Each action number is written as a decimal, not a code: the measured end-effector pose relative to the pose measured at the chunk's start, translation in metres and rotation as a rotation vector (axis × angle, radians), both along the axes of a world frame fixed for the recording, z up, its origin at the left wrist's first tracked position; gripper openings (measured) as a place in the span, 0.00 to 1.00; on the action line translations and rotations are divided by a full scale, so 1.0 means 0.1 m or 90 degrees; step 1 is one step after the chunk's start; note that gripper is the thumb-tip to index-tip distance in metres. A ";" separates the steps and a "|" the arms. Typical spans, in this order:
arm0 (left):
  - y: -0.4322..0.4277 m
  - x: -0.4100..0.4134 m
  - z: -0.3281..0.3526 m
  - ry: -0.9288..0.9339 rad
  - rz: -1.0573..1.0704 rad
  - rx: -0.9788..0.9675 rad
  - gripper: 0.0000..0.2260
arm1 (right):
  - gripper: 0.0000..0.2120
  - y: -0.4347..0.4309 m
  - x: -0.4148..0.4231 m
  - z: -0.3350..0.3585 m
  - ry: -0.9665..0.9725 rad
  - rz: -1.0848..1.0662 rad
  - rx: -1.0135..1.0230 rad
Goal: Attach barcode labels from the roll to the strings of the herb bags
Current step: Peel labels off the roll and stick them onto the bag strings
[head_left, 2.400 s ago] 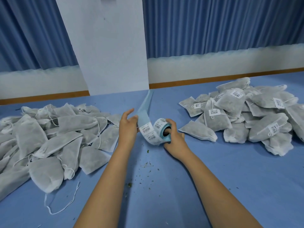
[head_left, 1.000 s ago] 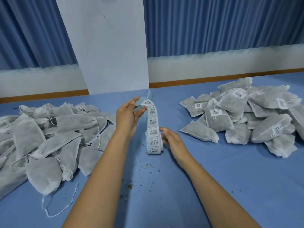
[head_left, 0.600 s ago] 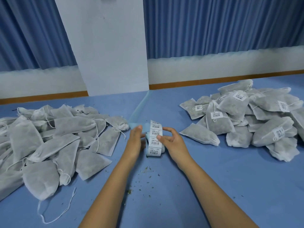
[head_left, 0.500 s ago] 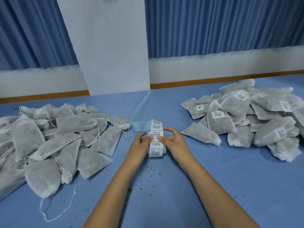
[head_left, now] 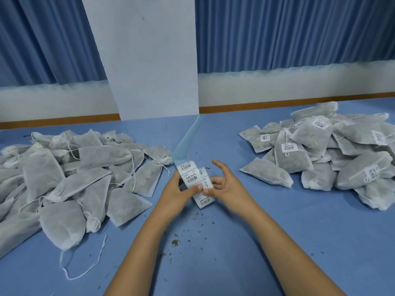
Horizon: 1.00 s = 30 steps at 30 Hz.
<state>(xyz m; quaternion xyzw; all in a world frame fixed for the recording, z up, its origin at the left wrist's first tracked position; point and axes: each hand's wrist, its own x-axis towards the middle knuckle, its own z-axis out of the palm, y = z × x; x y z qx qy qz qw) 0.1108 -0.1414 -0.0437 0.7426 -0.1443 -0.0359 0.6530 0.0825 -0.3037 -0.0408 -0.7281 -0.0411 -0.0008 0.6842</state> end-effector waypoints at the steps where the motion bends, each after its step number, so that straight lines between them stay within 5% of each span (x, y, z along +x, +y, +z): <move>1: 0.00 0.01 0.01 0.000 0.012 -0.017 0.14 | 0.39 0.01 0.01 -0.02 0.003 -0.008 -0.007; 4: -0.01 0.01 0.05 -0.025 0.074 -0.022 0.07 | 0.38 0.00 0.01 -0.03 0.034 0.001 -0.007; 12: -0.11 0.01 0.09 -0.091 0.077 -0.026 0.09 | 0.33 -0.04 -0.06 0.06 0.080 0.040 -0.072; 17: -0.20 0.05 0.08 -0.125 0.120 -0.058 0.18 | 0.30 -0.09 -0.07 0.11 0.071 0.029 -0.065; 21: -0.18 0.08 0.04 -0.111 0.144 -0.007 0.11 | 0.33 -0.06 -0.06 0.10 0.042 0.006 -0.068; 23: -0.09 0.14 0.01 -0.121 0.237 0.104 0.10 | 0.33 -0.02 -0.05 0.08 0.029 -0.024 -0.062; 26: 0.23 0.25 -0.05 -0.152 0.420 0.493 0.17 | 0.31 0.01 -0.04 0.05 0.028 -0.080 -0.022; 30: 0.38 0.26 -0.07 -0.025 0.372 0.729 0.25 | 0.29 0.01 -0.01 0.03 0.033 -0.100 -0.030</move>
